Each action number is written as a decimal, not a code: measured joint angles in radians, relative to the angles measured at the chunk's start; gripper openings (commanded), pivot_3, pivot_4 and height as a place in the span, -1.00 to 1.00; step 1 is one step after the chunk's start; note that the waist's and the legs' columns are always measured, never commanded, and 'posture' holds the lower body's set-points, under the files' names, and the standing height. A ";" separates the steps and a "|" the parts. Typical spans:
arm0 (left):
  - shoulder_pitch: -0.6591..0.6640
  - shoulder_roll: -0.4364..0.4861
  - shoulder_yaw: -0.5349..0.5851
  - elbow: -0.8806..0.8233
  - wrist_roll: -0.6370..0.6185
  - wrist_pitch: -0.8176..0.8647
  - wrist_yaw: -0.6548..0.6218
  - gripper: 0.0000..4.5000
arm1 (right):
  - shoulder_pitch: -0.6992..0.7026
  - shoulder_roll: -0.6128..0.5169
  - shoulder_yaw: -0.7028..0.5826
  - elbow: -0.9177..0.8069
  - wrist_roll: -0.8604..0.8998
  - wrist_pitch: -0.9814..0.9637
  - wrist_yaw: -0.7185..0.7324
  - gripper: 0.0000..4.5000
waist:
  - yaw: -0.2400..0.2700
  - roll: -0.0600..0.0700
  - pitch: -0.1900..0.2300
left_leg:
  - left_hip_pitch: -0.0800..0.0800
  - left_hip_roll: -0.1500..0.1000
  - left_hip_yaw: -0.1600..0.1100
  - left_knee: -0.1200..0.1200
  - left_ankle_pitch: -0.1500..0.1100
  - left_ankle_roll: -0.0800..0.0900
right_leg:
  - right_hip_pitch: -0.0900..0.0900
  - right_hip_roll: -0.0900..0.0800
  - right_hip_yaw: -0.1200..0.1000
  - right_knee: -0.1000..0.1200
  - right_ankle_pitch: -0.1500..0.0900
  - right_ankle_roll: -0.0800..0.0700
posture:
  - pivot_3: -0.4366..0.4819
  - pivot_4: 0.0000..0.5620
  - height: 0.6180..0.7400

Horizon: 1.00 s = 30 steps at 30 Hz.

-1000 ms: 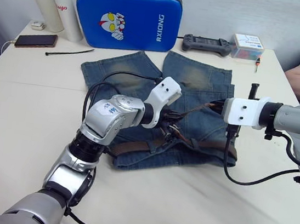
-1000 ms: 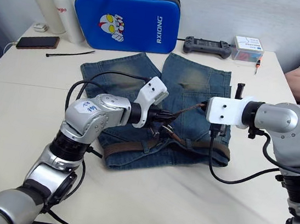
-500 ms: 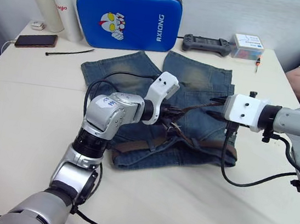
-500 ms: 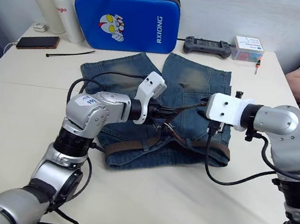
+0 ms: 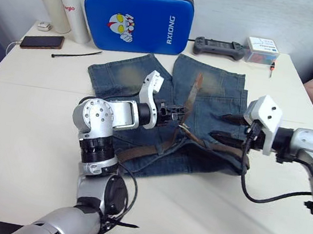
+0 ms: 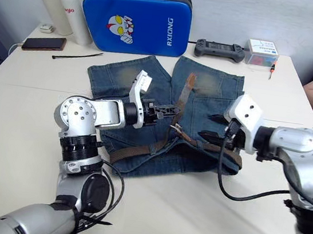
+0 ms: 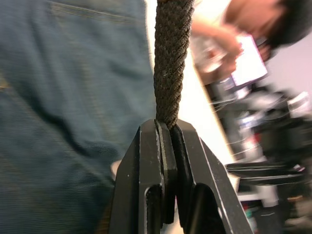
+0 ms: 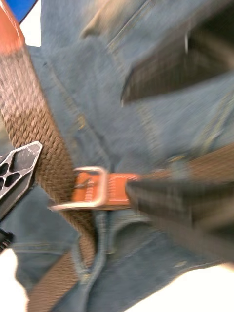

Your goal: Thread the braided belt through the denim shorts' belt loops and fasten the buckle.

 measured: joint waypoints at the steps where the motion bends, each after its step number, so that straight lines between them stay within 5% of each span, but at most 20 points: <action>1: 0.009 0.001 0.007 -0.002 -0.028 0.005 0.018 -1.00 | -0.014 0.022 0.009 0.019 0.006 0.018 -0.016 -0.70 | -0.001 0.000 0.000 | 0.000 0.000 0.000 0.000 0.000 0.000 | 0.000 0.000 0.000 0.000 0.000 0.000 | -0.05 -0.47 1.00; 2: 0.016 0.002 0.008 -0.002 -0.046 0.006 0.031 -1.00 | -0.019 0.034 0.019 0.031 0.011 0.033 -0.026 -0.96 | 0.001 0.000 0.000 | 0.000 0.000 0.000 0.000 0.000 0.000 | 0.000 0.000 0.000 0.001 0.000 0.000 | -0.05 -0.47 1.00; 3: 0.024 0.004 0.019 -0.003 -0.075 0.007 0.057 -1.00 | -0.030 0.059 0.023 0.055 0.024 0.064 -0.039 -0.99 | 0.001 0.000 0.000 | 0.000 0.000 0.000 0.000 0.000 0.000 | 0.000 0.000 0.000 0.001 0.000 0.000 | -0.05 -0.47 1.00; 13: 0.034 0.005 0.065 -0.008 -0.195 0.008 0.198 -1.00 | -0.094 0.205 0.106 0.159 0.082 0.127 -0.054 -0.99 | -0.007 0.000 0.000 | 0.000 0.000 0.000 0.000 0.000 -0.002 | -0.001 0.001 0.000 0.001 0.000 0.000 | -0.05 -0.47 1.00; 30: 0.140 0.015 0.073 -0.009 -0.335 0.012 0.336 -1.00 | -0.046 0.143 0.303 0.157 -0.052 0.020 -0.028 -0.99 | -0.012 0.000 0.000 | 0.000 0.000 0.000 0.001 -0.001 -0.002 | 0.000 0.001 0.000 -0.001 0.000 0.000 | -0.05 -0.47 1.00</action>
